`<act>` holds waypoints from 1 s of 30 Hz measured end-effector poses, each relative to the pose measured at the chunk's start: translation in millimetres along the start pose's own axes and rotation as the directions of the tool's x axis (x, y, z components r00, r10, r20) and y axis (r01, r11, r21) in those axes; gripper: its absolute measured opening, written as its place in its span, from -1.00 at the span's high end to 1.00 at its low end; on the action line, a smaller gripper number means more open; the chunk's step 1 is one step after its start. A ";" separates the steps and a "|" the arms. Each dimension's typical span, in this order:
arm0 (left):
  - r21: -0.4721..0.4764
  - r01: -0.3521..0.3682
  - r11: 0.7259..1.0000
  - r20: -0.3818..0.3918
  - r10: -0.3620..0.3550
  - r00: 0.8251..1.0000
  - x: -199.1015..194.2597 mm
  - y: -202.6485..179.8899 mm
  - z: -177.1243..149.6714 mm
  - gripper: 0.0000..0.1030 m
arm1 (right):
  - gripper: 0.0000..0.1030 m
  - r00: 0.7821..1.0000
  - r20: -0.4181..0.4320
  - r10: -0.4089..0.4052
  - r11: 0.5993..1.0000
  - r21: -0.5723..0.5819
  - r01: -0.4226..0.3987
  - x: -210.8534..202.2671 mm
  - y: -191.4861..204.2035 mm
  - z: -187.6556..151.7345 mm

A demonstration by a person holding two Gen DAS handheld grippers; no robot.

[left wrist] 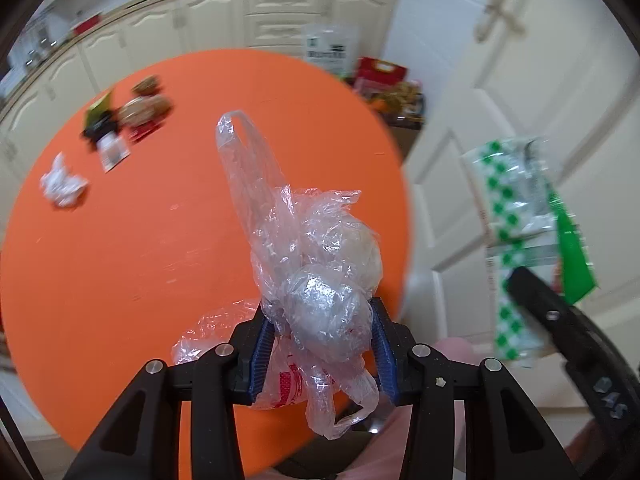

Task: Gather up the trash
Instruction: 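Carry the bag in the left tool while the right tool carries the wrapper to the wastebasket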

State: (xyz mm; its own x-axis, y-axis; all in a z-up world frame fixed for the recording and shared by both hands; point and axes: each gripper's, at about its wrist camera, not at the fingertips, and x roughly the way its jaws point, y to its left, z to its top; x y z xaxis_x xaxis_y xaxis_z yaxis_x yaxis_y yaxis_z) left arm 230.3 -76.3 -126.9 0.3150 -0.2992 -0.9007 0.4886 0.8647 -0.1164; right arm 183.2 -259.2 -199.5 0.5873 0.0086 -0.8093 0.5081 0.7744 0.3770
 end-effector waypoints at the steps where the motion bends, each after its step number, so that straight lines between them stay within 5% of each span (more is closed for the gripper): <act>1: 0.019 0.011 1.000 0.000 -0.011 1.000 -0.1 -11.0 1.5 0.21 | 0.77 1.000 0.008 -0.016 1.000 0.013 0.016 -3.3 -7.2 -0.4; 10: 0.160 0.086 0.983 -0.026 -0.083 0.996 26.8 -76.8 23.1 0.21 | 0.77 0.986 0.068 -0.153 0.983 0.112 0.145 -30.5 -67.5 2.1; 18: 0.200 0.128 0.971 -0.113 -0.107 0.988 82.5 -107.3 61.7 0.20 | 0.76 0.983 0.036 -0.181 0.969 0.180 0.172 -20.2 -110.4 15.8; 23: 0.237 0.027 0.971 -0.108 -0.001 0.994 115.0 -126.9 97.7 0.10 | 0.76 0.982 0.014 -0.187 0.961 0.212 0.180 -8.2 -130.9 23.3; 30: 0.227 0.041 0.973 -0.096 -0.019 0.995 122.8 -133.4 118.8 -0.08 | 0.76 0.984 -0.025 -0.177 0.961 0.211 0.179 11.6 -136.4 34.6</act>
State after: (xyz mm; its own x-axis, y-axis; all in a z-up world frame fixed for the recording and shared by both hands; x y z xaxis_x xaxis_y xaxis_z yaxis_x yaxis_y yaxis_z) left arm 300.4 -276.4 -172.2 0.2258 -0.2754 -0.9344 0.6728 0.7378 -0.0549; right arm 142.5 -386.7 -244.7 0.4720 -0.1130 -0.8743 0.7259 0.6126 0.3127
